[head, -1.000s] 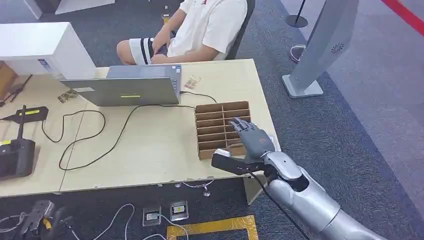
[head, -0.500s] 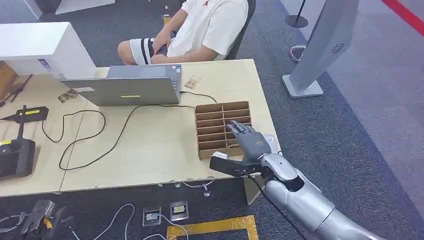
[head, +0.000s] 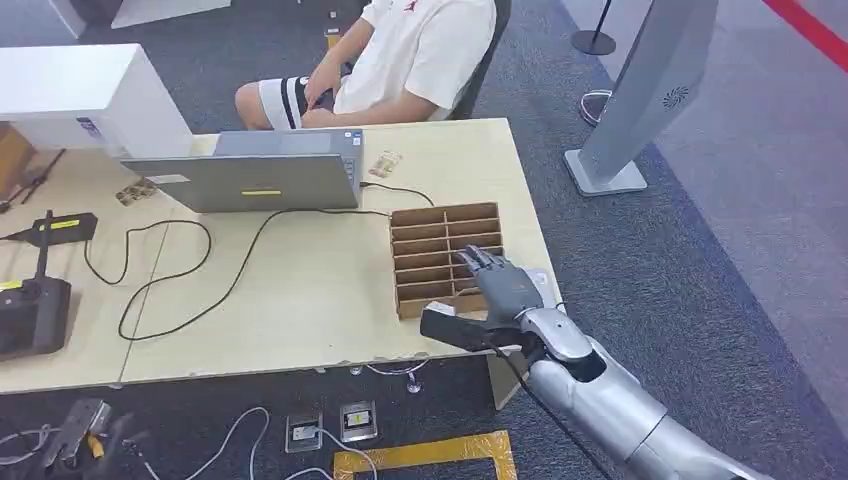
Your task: Pass the card to the sensor for recognition and then transmit it.
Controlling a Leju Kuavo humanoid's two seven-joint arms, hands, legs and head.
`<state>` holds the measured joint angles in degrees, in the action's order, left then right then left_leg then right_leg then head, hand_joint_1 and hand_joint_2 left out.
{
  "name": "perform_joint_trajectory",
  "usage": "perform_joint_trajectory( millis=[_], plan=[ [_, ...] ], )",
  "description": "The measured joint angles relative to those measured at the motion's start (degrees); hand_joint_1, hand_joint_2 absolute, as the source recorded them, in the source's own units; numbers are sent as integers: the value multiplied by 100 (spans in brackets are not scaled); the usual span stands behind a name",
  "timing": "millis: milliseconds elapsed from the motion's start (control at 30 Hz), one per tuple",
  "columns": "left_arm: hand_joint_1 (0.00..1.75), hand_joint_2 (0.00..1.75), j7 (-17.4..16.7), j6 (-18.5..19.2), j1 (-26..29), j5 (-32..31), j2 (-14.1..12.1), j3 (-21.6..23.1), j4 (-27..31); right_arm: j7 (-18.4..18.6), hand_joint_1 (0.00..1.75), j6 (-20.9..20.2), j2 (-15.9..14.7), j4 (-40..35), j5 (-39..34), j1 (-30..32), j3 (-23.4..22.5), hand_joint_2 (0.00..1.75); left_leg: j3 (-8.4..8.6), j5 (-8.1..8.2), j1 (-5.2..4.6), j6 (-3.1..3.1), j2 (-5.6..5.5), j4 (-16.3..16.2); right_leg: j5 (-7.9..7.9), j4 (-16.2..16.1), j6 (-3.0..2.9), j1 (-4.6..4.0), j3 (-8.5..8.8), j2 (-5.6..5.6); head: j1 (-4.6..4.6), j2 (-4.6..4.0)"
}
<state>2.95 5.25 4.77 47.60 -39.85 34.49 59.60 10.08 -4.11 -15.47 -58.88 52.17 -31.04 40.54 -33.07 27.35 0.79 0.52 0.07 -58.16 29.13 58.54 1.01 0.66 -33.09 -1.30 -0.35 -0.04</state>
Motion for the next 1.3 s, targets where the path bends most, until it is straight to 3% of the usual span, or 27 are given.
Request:
perform_joint_trajectory(
  millis=[300,900,933,967,1000,1300],
  plan=[
    [0,0,33,-2,78,-20,-116,-48,227,92,0,-114,-33,-24,94,-79,-46,175,2,0,0,0,0,0,-1,0,-1,0,1,1,0,0],
    [0,0,59,0,76,-81,-105,-48,236,153,0,-177,-131,-98,41,-12,-186,175,1,0,0,1,1,0,-1,0,-1,-1,-1,2,-2,0],
    [0,0,103,-2,71,-83,-96,-48,229,111,28,-164,-133,-98,41,-11,-186,175,1,0,0,1,1,0,-1,0,-1,0,-1,2,-4,0],
    [0,0,114,-2,62,-105,-81,-46,219,103,155,-164,-138,-98,41,-11,-188,175,1,0,0,0,1,0,-1,0,-1,-1,0,1,-2,0],
    [0,0,114,0,58,-118,-66,-44,212,105,175,-170,-146,-98,41,-11,-188,175,1,0,0,0,1,0,-1,0,-1,0,0,1,0,0],
    [0,0,111,0,45,-85,-2,-57,111,131,175,-258,-208,-146,-127,45,-190,175,1,0,0,0,2,0,-1,-1,-1,1,-1,3,2,0]
  ],
)
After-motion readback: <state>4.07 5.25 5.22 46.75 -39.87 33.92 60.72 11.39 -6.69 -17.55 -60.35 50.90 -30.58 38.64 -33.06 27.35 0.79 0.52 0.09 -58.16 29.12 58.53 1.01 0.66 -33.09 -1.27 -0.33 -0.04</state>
